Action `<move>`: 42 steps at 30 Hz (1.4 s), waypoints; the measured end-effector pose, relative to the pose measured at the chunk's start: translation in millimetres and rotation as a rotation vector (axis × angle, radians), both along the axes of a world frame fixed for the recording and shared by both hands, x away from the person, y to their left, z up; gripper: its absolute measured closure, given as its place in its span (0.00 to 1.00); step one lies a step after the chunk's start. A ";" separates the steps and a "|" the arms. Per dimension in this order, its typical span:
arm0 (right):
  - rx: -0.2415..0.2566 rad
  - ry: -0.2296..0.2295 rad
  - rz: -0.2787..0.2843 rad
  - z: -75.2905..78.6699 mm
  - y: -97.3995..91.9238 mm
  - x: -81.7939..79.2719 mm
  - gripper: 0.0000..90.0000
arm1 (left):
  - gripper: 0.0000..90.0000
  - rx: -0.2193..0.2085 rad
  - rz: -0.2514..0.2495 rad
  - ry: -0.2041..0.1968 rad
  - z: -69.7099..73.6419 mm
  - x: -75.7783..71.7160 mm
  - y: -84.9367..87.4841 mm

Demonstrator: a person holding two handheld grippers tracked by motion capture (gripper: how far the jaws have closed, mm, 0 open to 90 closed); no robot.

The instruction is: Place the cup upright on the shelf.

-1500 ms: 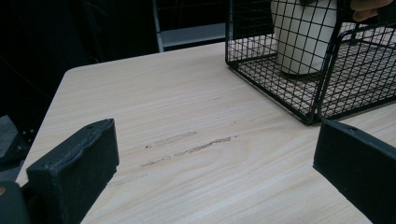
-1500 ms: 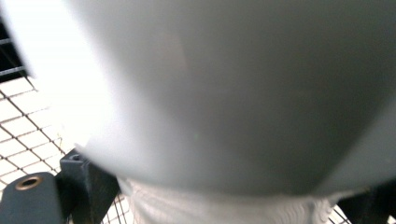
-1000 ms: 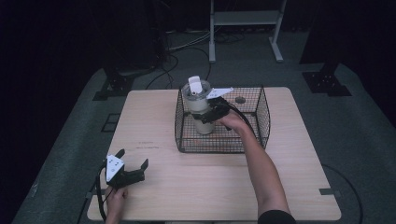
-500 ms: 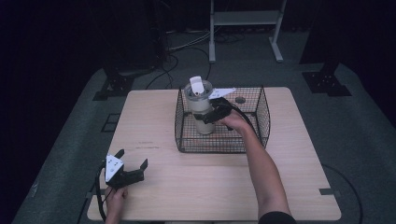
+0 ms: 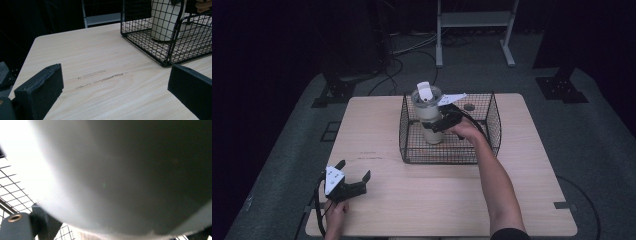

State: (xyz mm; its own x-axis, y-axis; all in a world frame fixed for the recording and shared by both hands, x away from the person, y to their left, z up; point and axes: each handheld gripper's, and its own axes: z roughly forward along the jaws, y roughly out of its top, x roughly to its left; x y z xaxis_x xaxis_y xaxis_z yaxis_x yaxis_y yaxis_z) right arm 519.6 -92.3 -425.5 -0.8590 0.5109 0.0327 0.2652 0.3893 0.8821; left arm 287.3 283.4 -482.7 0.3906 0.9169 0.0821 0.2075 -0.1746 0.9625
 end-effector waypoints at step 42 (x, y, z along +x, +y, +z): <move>-0.085 0.032 -0.029 5.5 -31.1 -20.0 0.10 | 0.00 0.005 0.007 0.004 -0.1 1.1 -1.2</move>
State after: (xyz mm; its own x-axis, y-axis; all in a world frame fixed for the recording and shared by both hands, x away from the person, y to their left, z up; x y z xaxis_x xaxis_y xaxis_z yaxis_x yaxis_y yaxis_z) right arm 499.7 -123.4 -420.0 -0.8432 0.5373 0.0157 0.3052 0.4545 0.8368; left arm 288.4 282.2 -482.8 0.3850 0.9190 0.0852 0.2128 -0.1782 0.9607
